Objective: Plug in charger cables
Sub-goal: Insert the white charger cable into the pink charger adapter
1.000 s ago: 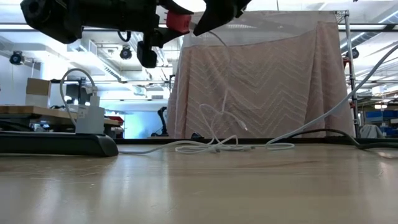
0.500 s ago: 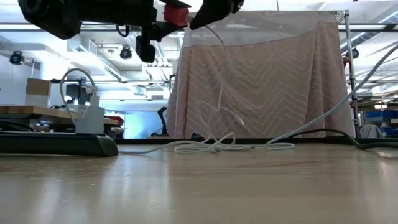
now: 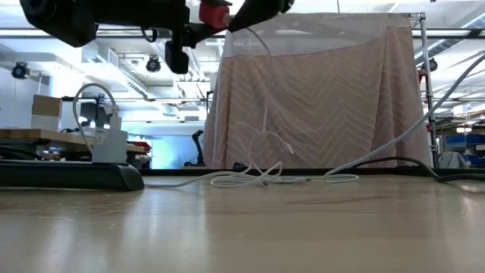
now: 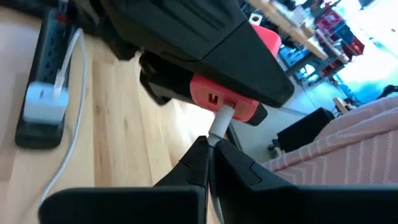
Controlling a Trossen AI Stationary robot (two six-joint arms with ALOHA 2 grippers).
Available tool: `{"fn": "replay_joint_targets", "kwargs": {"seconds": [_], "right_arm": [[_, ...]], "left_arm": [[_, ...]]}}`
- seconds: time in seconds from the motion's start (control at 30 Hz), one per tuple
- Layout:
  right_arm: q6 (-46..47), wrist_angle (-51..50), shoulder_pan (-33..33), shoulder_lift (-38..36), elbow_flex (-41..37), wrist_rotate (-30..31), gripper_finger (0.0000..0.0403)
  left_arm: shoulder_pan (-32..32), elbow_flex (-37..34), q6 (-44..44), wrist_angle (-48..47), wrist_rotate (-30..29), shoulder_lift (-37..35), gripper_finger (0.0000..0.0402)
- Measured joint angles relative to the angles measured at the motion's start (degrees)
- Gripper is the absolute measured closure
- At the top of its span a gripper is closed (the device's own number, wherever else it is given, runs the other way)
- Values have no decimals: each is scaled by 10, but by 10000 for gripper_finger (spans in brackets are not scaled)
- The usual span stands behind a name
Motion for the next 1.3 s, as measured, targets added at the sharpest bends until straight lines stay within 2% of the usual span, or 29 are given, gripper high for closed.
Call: {"fn": "replay_joint_targets", "kwargs": {"seconds": [0.1,0.47,0.6,0.83,1.0,1.17,1.3], "right_arm": [[0,28,1,0,0,11,401],[0,32,1,1,0,29,400],[-9,31,2,0,0,59,400],[-8,26,2,-6,0,60,400],[-16,28,1,-7,0,75,400],[-27,25,0,-14,0,78,400],[-27,25,0,-16,1,78,400]], "left_arm": [[0,0,6,4,3,-1,266],[-2,1,9,-1,5,0,266],[-2,1,9,-5,7,0,266],[-2,1,31,-7,14,-6,266],[-2,1,40,-10,14,-7,251],[-3,0,53,-12,25,-8,268],[-3,0,57,-13,29,-10,265]]}}
